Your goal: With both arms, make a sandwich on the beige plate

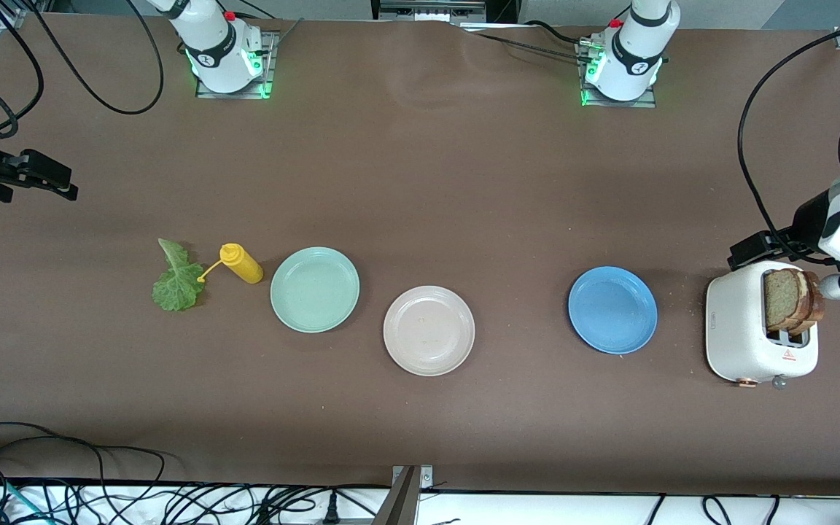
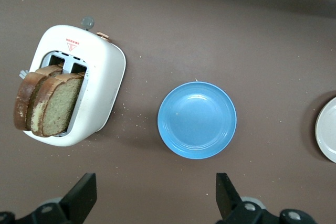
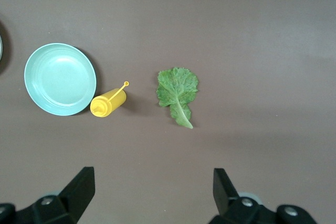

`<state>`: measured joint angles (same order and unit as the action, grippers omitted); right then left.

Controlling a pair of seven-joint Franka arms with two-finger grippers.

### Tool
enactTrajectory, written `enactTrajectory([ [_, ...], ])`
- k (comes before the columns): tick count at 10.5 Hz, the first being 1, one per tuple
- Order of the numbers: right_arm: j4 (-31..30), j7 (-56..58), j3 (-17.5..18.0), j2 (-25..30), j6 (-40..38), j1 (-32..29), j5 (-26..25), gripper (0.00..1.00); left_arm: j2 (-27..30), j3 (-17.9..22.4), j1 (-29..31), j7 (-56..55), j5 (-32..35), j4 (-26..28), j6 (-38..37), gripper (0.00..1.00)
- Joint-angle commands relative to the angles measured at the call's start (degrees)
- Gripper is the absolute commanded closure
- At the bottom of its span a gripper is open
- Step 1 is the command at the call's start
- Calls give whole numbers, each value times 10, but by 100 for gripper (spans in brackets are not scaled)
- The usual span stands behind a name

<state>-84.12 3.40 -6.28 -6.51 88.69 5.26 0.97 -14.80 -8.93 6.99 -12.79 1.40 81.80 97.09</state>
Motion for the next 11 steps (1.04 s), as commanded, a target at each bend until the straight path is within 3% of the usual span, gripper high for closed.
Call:
enactTrajectory([
  [1, 6, 11, -4, -5, -3, 1, 3, 0, -8, 1, -1, 8, 7, -1, 1, 0],
  [11, 5, 12, -6, -18, -14, -7, 5, 0, -29, 0, -5, 8, 10, -16, 4, 0],
])
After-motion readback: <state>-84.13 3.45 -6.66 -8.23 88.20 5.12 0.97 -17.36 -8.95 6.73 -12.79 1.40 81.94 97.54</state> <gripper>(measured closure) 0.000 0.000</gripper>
